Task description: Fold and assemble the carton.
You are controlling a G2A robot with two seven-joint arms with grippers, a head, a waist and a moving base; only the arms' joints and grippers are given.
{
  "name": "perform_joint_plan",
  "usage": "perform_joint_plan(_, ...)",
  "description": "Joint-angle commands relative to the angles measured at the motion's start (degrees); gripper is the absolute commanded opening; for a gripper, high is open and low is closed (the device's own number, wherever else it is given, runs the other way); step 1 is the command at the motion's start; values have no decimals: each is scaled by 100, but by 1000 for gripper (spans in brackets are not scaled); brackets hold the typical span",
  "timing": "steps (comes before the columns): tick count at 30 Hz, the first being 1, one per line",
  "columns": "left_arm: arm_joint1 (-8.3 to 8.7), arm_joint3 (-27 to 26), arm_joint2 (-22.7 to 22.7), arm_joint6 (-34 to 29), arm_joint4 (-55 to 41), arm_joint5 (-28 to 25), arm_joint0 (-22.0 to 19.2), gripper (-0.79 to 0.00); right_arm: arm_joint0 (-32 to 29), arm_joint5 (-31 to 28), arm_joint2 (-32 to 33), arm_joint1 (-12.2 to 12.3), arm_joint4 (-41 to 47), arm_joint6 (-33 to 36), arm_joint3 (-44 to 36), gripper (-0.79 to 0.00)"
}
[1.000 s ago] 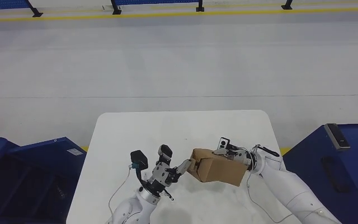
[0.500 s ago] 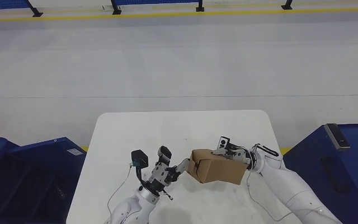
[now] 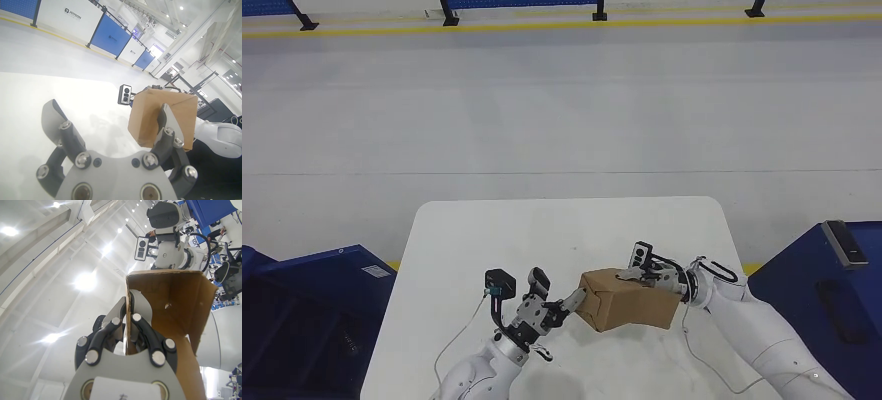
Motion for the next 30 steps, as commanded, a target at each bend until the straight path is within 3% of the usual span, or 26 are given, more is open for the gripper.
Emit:
perform_joint_plan(1, 3, -8, 9, -9, 14, -26, 22, 0, -4, 7, 12, -5, -9, -2, -2, -785)
perform_joint_plan(15, 30, -118, 28, -99, 43, -76, 173, 0, -12, 66, 61, -56, -92, 12, 5, -785)
perform_joint_plan(30, -13, 205, 246, -25, 194, 97, -54, 0, -67, 111, 112, -93, -201, 53, -50, -785)
